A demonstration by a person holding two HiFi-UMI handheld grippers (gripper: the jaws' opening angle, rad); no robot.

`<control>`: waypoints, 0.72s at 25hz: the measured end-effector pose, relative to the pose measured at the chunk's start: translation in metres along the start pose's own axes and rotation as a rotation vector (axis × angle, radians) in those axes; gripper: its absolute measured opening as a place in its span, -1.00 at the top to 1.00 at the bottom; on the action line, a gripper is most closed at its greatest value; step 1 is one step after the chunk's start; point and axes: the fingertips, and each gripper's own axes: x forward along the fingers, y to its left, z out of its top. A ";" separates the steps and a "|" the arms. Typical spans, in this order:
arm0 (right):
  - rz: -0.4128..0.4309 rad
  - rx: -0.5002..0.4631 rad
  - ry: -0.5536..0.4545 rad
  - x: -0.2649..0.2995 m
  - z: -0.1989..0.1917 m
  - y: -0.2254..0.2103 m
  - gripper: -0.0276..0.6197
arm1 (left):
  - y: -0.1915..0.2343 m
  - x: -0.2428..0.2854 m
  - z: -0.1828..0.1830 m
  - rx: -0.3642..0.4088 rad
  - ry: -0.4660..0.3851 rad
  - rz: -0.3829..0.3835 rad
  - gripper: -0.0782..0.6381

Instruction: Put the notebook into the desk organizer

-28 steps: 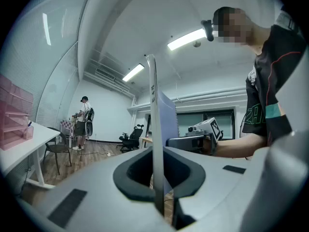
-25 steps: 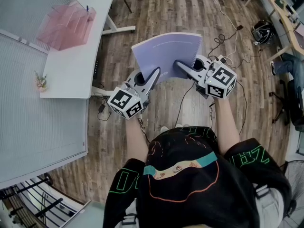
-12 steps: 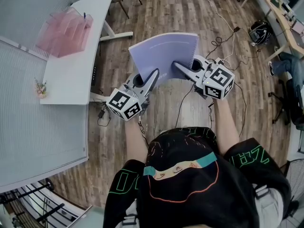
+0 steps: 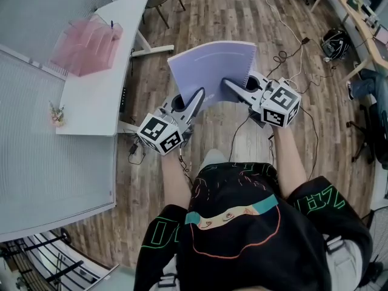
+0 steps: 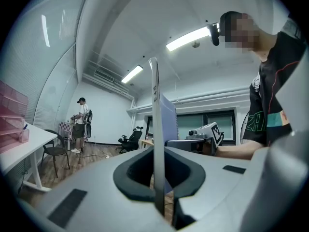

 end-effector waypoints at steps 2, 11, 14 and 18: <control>0.003 0.003 0.004 0.004 -0.002 -0.001 0.77 | 0.004 -0.001 -0.001 -0.006 0.001 0.001 0.72; 0.016 0.025 -0.005 0.043 -0.006 -0.032 0.74 | 0.048 0.006 0.001 0.020 0.021 0.024 0.71; 0.022 0.031 -0.003 0.066 -0.004 -0.053 0.73 | 0.076 0.014 0.005 0.034 0.029 0.018 0.71; 0.026 0.026 0.001 0.107 0.005 -0.083 0.73 | 0.125 0.023 0.016 0.031 0.010 0.028 0.71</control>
